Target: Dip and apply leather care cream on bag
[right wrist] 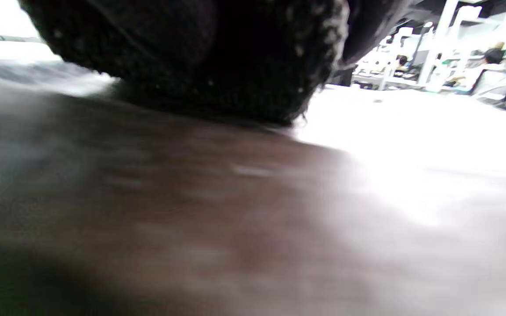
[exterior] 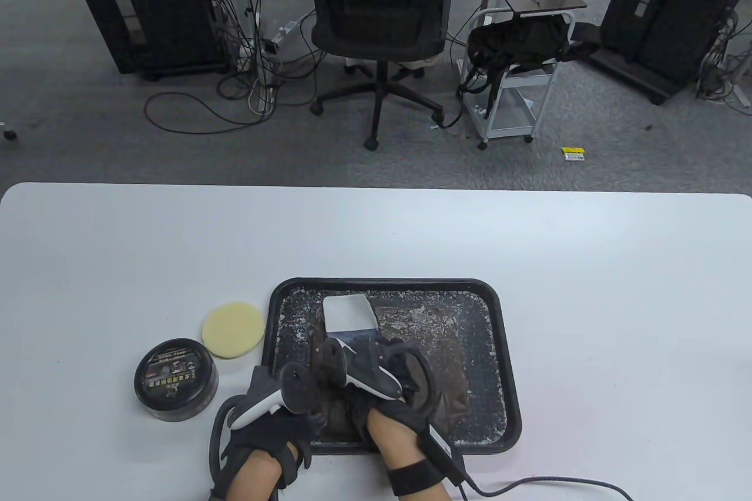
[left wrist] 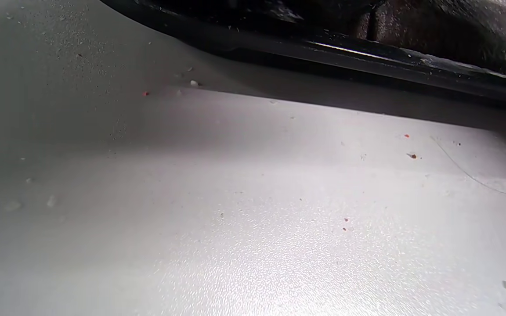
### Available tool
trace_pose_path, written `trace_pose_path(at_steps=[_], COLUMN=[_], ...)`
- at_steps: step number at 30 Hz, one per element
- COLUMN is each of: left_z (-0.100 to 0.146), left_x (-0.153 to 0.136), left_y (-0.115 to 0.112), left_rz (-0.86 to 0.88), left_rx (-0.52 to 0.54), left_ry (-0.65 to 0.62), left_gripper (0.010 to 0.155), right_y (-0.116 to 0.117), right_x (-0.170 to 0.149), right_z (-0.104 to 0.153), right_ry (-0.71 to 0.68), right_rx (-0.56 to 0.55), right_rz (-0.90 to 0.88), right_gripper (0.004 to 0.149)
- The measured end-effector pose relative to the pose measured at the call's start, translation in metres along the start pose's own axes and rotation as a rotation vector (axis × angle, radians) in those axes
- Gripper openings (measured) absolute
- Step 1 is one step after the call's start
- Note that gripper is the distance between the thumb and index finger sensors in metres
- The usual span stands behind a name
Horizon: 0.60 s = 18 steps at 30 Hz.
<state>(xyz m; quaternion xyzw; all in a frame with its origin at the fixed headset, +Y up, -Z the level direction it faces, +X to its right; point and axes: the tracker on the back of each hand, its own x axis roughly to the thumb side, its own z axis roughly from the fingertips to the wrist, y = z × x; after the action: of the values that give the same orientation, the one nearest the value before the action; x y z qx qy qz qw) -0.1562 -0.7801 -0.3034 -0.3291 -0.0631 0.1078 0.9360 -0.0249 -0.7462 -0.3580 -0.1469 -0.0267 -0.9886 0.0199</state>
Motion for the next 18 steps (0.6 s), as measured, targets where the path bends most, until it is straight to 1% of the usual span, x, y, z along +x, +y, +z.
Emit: trace_pose_path(at_steps=[2, 5, 6, 9, 14, 18], left_z=[0.000, 0.000, -0.001, 0.000, 0.000, 0.000], left_x=[0.000, -0.002, -0.001, 0.001, 0.000, 0.000], left_y=[0.000, 0.000, 0.000, -0.002, -0.002, -0.004], left_rz=[-0.002, 0.034, 0.049, 0.010, 0.024, 0.017], left_rx=[-0.001, -0.003, -0.004, -0.005, -0.010, -0.008], left_ry=[-0.004, -0.009, -0.016, -0.008, -0.012, -0.011], left_gripper=[0.068, 0.068, 0.067, 0.068, 0.068, 0.069], right_y=[0.000, -0.004, -0.003, -0.001, -0.002, -0.002], right_x=[0.008, 0.017, 0.019, 0.021, 0.017, 0.003], right_z=[0.001, 0.002, 0.002, 0.005, 0.004, 0.004], right_ry=[-0.021, -0.053, -0.076, -0.122, -0.126, -0.072], right_rx=[-0.006, -0.021, -0.013, -0.001, 0.020, 0.039], right_rz=[-0.030, -0.020, -0.055, -0.130, -0.087, -0.028], right_gripper=[0.053, 0.053, 0.053, 0.053, 0.052, 0.052])
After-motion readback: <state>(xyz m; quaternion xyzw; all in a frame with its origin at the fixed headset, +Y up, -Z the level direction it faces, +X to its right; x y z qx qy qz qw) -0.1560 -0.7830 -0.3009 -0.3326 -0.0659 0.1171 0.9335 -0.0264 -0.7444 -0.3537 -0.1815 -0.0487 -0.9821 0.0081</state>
